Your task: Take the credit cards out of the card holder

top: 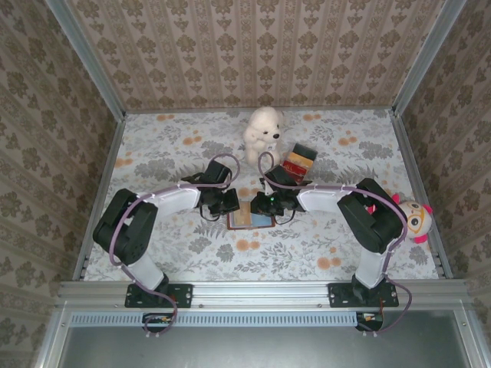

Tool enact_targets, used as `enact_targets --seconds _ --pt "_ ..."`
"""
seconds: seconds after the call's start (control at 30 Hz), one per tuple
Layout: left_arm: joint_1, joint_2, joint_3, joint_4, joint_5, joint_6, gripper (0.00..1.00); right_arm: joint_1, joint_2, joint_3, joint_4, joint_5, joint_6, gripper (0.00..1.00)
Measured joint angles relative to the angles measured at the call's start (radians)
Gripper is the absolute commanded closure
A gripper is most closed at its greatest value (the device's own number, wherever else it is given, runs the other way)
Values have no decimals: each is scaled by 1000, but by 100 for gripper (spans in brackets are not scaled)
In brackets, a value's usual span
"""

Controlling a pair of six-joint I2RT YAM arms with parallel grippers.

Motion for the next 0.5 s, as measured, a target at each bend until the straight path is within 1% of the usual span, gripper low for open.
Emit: enact_targets --seconds 0.37,0.5 --pt "0 16 -1 3 -8 1 92 9 -19 -21 34 -1 -4 82" --pt "0 13 -1 0 -8 4 89 25 -37 -21 33 9 -8 81"
